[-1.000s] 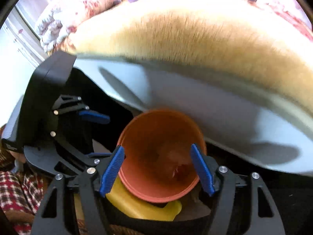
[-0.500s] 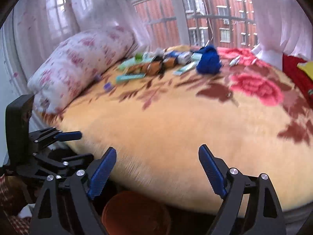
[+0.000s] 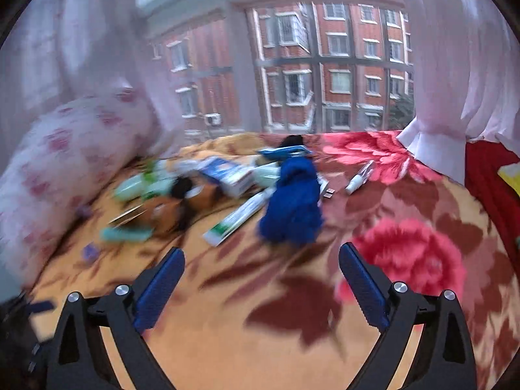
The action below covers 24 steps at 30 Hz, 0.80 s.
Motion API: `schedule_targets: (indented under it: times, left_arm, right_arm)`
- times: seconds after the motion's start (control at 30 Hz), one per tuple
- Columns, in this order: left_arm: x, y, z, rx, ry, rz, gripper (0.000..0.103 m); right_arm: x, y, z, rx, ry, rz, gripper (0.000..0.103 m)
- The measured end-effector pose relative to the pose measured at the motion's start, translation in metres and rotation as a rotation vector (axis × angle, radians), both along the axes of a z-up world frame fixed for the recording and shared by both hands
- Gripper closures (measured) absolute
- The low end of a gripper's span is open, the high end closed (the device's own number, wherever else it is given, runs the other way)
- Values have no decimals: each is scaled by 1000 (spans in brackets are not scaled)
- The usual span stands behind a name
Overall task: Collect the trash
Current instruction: 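Grasp the blue knitted doll with the right gripper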
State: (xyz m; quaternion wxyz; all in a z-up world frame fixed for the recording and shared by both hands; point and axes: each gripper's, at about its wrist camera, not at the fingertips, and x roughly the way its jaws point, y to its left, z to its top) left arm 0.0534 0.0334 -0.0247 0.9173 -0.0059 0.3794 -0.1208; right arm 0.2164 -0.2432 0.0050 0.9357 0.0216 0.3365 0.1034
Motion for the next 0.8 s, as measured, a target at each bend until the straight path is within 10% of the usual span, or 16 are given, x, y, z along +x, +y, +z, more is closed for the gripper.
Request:
schedule_targets:
  times: [0.4,0.43,0.5,0.8]
  left_arm:
    - [53,31,0,0,-16,70,27]
    - [56,35,-1,-3,-11,78,27]
    - [67,43,-2,-16,7,100,24]
    - [132,59,5,7,27,87,18]
  right_arm:
    - [135,18,-63,-86,197,-113,8]
    - [140,17,-68,-94,202,-126,13]
    - [145,13,-73,-55,230,-115,55]
    - [82,20,-36,26,107,30,63]
